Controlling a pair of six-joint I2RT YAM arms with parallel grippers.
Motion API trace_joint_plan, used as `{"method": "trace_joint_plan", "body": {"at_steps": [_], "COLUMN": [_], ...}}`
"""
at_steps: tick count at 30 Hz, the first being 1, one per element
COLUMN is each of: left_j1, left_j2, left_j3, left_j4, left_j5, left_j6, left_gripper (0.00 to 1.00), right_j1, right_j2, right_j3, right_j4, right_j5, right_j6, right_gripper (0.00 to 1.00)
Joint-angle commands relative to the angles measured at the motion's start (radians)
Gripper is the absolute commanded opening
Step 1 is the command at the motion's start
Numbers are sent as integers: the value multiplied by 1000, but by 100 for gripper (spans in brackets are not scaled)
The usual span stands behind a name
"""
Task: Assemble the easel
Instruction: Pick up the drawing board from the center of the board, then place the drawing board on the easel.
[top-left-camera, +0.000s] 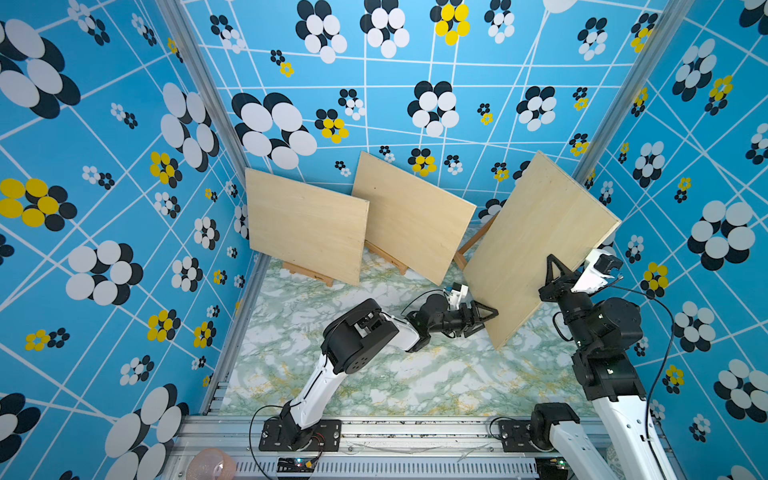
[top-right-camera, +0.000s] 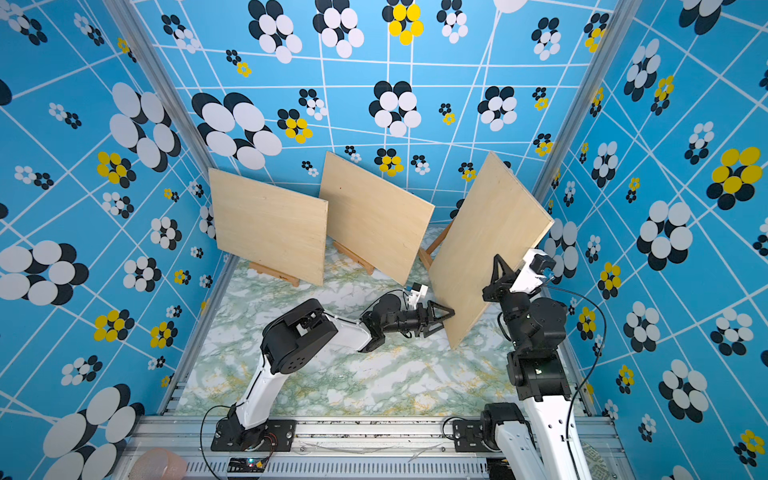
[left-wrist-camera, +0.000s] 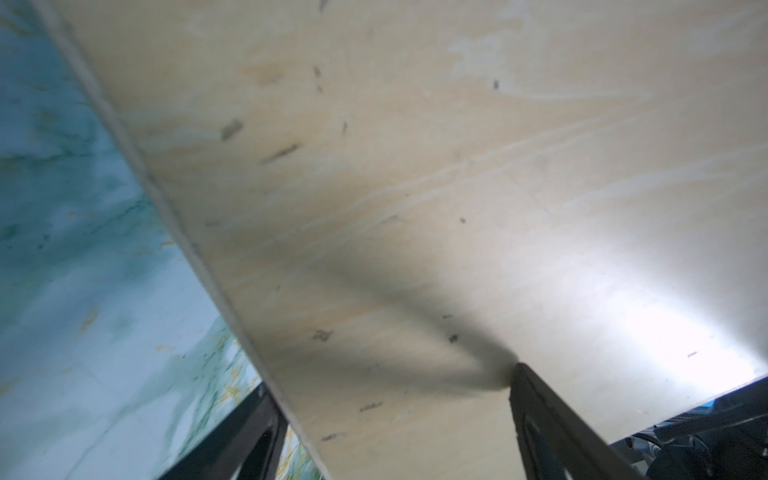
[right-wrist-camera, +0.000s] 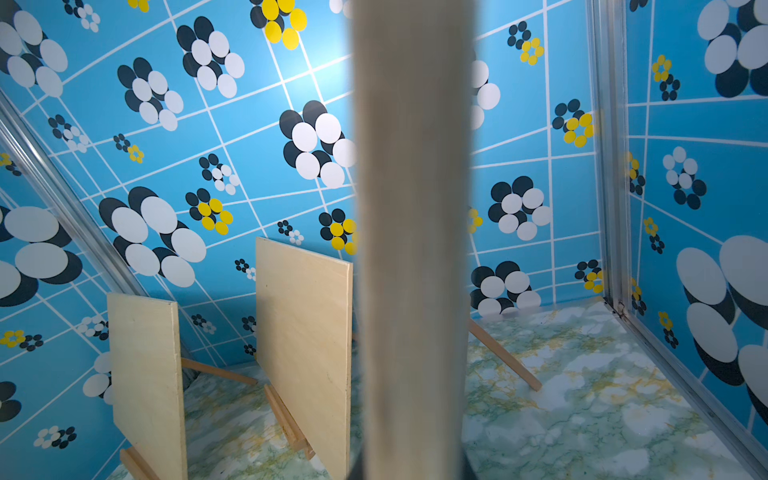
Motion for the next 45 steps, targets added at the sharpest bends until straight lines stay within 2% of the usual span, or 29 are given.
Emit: {"method": "trace_joint_plan", "body": {"at_steps": [1,13,18,33,45], "left_j1": [19,67,87,107,126], "left_j2": [-82,-8,29,139,165], "left_j3": [80,200,272,387,389], "left_j4": [89,51,17,-1,-1], "left_j5": [5,36,56,71,85], "left_j6": [41,27,20,-9,-27], "left_gripper": [83,83,83,82,83], "right_j1": [-23,-130,-144,-151,-155], "right_j2": [4,167,251,366,414], "right_j3": [67,109,129,168,189], "right_j4": [191,340,402,400,356], "right_j5": [-117,-251,-280,-339,-372], "right_j6": [119,161,170,73,-50], "right_gripper": [0,0,0,0,0]}}
